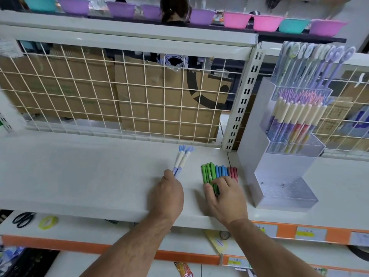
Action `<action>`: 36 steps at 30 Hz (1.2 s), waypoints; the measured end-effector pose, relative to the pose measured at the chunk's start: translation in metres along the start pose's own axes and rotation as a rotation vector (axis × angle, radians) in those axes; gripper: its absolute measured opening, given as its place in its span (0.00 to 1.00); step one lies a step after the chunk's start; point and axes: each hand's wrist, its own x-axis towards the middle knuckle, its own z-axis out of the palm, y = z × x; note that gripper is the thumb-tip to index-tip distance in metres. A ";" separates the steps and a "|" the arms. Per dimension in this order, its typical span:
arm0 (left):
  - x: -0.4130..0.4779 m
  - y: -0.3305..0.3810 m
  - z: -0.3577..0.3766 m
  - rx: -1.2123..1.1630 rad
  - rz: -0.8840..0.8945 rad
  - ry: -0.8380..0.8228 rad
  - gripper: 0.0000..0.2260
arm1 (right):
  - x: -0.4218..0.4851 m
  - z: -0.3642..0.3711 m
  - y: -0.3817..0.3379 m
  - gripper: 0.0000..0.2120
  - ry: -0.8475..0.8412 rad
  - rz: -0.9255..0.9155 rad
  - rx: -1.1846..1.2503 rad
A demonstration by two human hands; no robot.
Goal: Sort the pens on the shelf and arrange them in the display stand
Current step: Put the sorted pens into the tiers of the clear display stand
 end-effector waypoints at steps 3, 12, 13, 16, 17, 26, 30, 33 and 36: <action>-0.002 -0.002 -0.004 -0.059 0.047 0.025 0.05 | 0.000 -0.001 0.000 0.18 -0.005 0.010 0.001; -0.016 0.015 -0.023 -0.304 0.064 -0.079 0.08 | 0.013 -0.024 -0.023 0.11 -0.129 0.295 0.351; -0.021 0.021 -0.024 -0.337 0.065 -0.100 0.07 | 0.016 -0.030 -0.030 0.11 -0.147 0.339 0.441; -0.034 0.040 -0.022 -0.433 0.067 -0.179 0.03 | 0.023 -0.045 -0.045 0.14 -0.192 0.407 0.615; -0.038 0.047 -0.021 -0.466 0.076 -0.191 0.02 | 0.025 -0.050 -0.047 0.15 -0.200 0.421 0.633; -0.053 0.105 -0.019 -0.778 0.097 -0.209 0.06 | 0.036 -0.101 -0.014 0.10 -0.144 0.395 0.608; -0.061 0.141 -0.014 -0.967 0.055 -0.216 0.11 | 0.042 -0.121 0.016 0.10 -0.153 0.379 0.658; -0.067 0.169 0.004 -1.037 0.012 -0.192 0.10 | 0.045 -0.137 0.043 0.11 -0.168 0.363 0.711; -0.076 0.201 0.016 -1.051 -0.026 -0.190 0.09 | 0.048 -0.155 0.070 0.10 -0.203 0.342 0.738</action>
